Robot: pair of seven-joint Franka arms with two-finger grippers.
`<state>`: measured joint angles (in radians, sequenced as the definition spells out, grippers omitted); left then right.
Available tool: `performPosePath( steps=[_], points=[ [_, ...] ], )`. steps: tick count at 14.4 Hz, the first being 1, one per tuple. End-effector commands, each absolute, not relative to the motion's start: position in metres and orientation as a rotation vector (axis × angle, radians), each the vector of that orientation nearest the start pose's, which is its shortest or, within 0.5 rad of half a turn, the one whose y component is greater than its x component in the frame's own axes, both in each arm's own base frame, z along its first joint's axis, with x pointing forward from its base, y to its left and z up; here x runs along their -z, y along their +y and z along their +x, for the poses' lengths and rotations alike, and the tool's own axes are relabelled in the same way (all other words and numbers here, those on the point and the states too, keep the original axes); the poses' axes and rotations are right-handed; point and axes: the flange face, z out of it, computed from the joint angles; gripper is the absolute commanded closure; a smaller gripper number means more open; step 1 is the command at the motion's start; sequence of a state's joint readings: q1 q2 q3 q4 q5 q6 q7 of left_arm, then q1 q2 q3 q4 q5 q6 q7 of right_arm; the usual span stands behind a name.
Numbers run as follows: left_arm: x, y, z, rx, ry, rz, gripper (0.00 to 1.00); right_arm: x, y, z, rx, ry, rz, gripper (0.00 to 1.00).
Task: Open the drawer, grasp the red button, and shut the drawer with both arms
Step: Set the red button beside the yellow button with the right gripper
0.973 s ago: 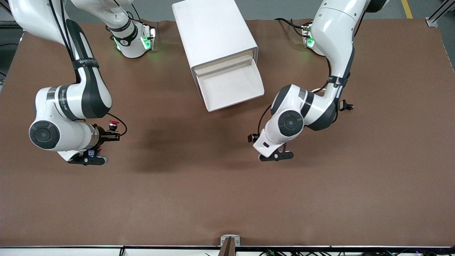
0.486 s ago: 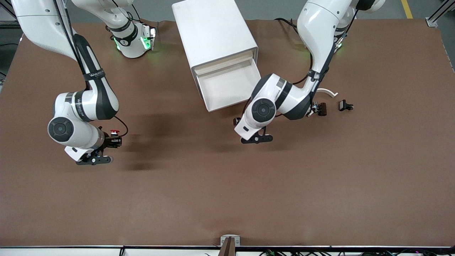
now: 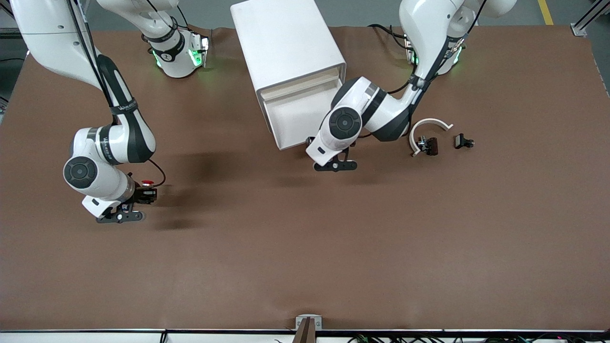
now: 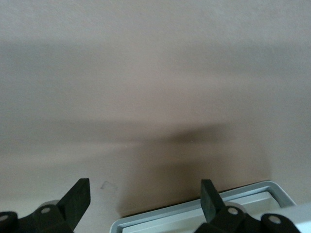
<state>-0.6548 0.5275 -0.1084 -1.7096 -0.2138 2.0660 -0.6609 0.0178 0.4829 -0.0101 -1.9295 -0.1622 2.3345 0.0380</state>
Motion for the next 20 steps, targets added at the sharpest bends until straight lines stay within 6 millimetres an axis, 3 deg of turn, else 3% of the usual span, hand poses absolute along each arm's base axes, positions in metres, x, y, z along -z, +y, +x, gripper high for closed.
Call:
performPosePath(
  steps=[1,3,5,10,12,13,14,15,20],
  points=[
    [-0.287,-0.456,0.442,-0.429,-0.016,-3.186,0.00,-0.210,-0.007,0.617,-0.106,-0.156,-3.258,0.81],
    [-0.283,-0.454,0.426,-0.455,0.003,-3.165,0.00,-0.201,-0.005,0.617,-0.113,-0.145,-3.251,0.81],
    [-0.286,-0.457,0.422,-0.457,-0.025,-3.163,0.00,-0.193,-0.005,0.616,-0.128,-0.145,-3.249,0.81],
    [-0.271,-0.488,0.382,-0.536,0.044,-3.140,0.00,-0.189,-0.004,0.617,-0.115,-0.149,-3.247,0.76],
    [-0.266,-0.495,0.369,-0.565,0.070,-3.131,0.00,-0.189,-0.005,0.617,-0.115,-0.147,-3.247,0.61],
    [-0.268,-0.501,0.360,-0.579,0.070,-3.128,0.00,-0.189,-0.005,0.617,-0.115,-0.147,-3.247,0.48],
    [-0.268,-0.502,0.357,-0.586,0.057,-3.125,0.00,-0.190,-0.005,0.618,-0.110,-0.144,-3.248,0.07],
    [-0.265,-0.503,0.354,-0.601,0.051,-3.121,0.00,-0.191,-0.004,0.618,-0.110,-0.137,-3.247,0.00],
    [-0.258,-0.510,0.347,-0.636,0.058,-3.115,0.00,-0.213,-0.001,0.618,-0.116,-0.128,-3.252,0.00]
  ],
)
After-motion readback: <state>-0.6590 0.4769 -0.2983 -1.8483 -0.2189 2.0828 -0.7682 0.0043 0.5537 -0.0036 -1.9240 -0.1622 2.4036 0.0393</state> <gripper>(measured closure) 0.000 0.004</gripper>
